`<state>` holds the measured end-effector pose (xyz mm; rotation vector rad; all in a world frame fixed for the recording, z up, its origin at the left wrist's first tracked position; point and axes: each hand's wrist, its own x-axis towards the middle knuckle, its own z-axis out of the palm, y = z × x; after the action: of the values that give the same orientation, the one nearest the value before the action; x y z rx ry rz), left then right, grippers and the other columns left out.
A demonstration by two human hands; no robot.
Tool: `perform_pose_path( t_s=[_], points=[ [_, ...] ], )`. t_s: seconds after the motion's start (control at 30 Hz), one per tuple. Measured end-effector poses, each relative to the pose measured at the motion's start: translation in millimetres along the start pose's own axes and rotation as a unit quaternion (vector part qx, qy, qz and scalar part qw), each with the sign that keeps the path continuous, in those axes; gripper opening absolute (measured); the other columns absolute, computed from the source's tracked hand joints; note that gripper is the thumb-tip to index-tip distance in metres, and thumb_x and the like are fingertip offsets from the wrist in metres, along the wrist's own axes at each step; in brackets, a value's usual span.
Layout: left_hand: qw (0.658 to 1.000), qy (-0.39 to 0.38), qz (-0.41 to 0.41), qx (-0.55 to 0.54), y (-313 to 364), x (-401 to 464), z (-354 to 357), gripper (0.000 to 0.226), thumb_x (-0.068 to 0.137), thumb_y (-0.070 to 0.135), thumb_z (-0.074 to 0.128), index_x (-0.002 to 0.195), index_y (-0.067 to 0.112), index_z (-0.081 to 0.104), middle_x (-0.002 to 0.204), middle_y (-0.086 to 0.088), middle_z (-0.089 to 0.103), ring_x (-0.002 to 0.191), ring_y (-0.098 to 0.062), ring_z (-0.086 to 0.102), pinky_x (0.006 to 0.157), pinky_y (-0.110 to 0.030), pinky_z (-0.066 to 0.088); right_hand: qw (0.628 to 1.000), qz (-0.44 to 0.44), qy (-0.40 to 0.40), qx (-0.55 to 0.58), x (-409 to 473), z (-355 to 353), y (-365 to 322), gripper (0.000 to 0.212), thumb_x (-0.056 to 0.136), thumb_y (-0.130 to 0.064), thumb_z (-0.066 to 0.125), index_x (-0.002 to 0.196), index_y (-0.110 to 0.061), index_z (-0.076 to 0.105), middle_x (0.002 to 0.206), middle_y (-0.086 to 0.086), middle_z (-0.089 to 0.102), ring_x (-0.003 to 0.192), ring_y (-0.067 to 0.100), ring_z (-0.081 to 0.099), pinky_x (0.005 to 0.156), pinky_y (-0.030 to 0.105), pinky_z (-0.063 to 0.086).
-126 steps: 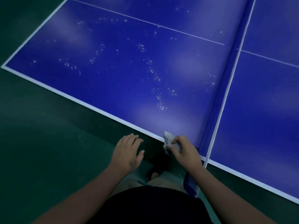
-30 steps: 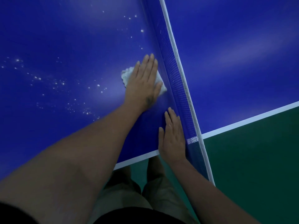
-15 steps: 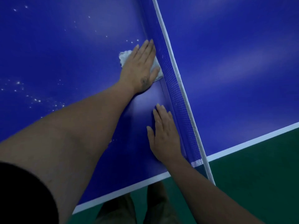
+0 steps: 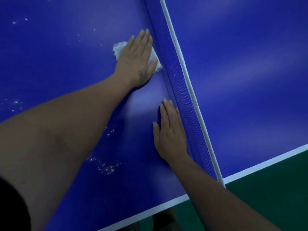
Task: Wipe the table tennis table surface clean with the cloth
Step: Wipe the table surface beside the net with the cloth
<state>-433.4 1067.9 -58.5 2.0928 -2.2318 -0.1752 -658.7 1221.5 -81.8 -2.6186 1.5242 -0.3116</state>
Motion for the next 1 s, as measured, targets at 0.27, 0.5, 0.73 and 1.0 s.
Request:
perform_pose_path(
  t_s=[0.27,0.5,0.73,1.0],
  points=[
    [0.996,0.000,0.090,0.004,-56,19,-3,0.074,0.111,0.049,0.021,0.167,0.000,0.018,0.175,-0.019,0.014,0.164,-0.032,0.012,0.133,-0.051,0.010,0.999,0.004,0.033,0.029,85,23,-25,0.059,0.111,-0.021,0.049,0.160,0.008,0.034,0.171,0.021,0.030,0.161,0.034,0.026,0.131,0.050,0.024],
    [0.999,0.008,-0.039,0.009,-37,18,-1,0.073,0.113,0.048,0.015,0.167,-0.001,0.014,0.177,-0.018,0.006,0.164,-0.032,0.003,0.133,-0.054,0.005,0.998,0.026,0.002,0.055,89,24,-24,0.066,0.113,-0.037,0.047,0.164,0.002,0.030,0.174,0.014,0.026,0.164,0.028,0.020,0.132,0.049,0.022],
    [0.995,0.021,0.094,-0.017,-31,11,7,0.069,0.116,0.041,0.009,0.162,-0.006,0.030,0.170,-0.024,0.028,0.160,-0.037,0.026,0.131,-0.050,0.022,0.997,0.037,0.022,0.060,95,26,-27,0.066,0.113,-0.035,0.049,0.162,0.005,0.032,0.173,0.017,0.027,0.163,0.030,0.023,0.131,0.051,0.025],
    [0.999,-0.028,0.023,-0.009,-93,81,-20,0.068,0.115,0.043,0.024,0.166,-0.001,0.019,0.176,-0.019,0.011,0.164,-0.033,0.008,0.133,-0.049,0.006,0.997,0.039,0.053,0.034,186,47,-36,0.065,0.114,-0.038,0.042,0.161,0.007,0.033,0.172,0.020,0.030,0.161,0.033,0.026,0.131,0.050,0.022]
  ],
)
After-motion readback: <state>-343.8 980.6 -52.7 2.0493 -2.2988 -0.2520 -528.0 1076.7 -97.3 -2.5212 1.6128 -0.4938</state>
